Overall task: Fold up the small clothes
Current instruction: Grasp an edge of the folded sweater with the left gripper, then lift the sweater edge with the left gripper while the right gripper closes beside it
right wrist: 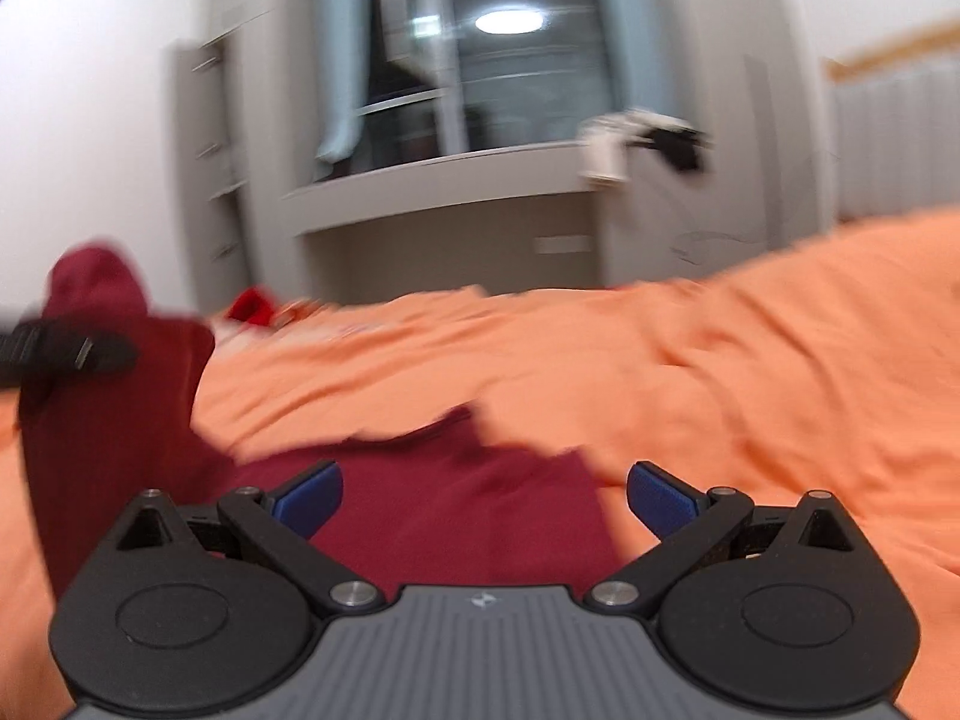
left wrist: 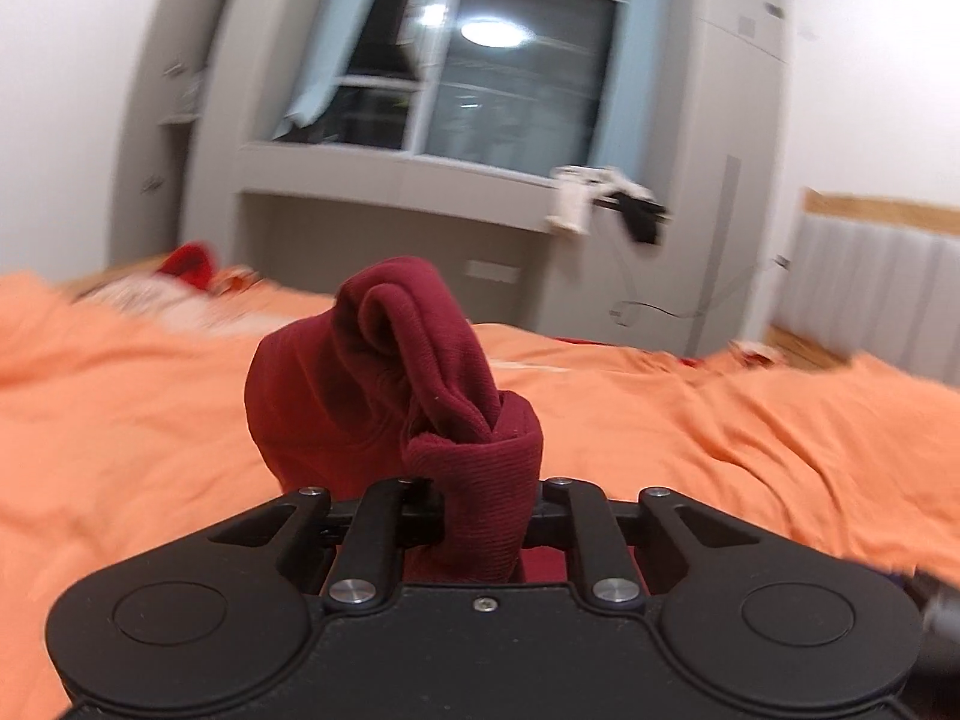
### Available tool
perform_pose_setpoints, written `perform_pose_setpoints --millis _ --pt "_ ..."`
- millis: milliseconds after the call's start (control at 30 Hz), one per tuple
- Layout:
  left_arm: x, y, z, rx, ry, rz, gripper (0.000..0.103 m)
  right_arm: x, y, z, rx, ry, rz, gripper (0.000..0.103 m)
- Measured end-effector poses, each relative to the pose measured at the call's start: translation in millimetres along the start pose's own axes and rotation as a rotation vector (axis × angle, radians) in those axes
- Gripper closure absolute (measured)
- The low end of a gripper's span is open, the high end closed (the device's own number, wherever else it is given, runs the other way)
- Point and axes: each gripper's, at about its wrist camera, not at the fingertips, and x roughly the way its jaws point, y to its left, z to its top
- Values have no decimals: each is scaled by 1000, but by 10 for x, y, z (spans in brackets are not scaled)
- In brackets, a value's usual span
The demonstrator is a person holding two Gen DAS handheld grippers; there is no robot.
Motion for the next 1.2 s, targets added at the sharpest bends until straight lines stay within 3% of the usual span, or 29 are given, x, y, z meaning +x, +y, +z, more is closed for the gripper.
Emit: perform_pose_setpoints --millis 100,300,467,600,700,867,967,1067,1200 --pt "46 -400 -55 96 14 -59 87 -37 -372 160 122 10 -36 0" --pt "123 -1015 -441 267 117 -187 89 -108 -765 259 190 0 -100 0" --pt "128 -1200 -868 409 157 -201 86 -73 -907 285 241 14 -74 0" --pt "110 -1208 -1005 446 161 -210 82 -20 -961 214 278 41 -62 0" --pt "53 -1112 -1017 450 158 -230 72 40 -990 160 326 65 -59 0" --pt "-53 -1086 -1060 433 112 -313 37 116 -1068 43 422 85 -44 0" --pt "-115 -1093 -1146 457 58 -315 24 150 -1078 -15 451 74 -35 0" --pt "-186 -1091 -1173 491 25 -312 16 208 -1049 -53 469 57 -32 0" --pt "-257 -982 -1098 425 1 -326 11 276 -943 -80 480 58 33 0"
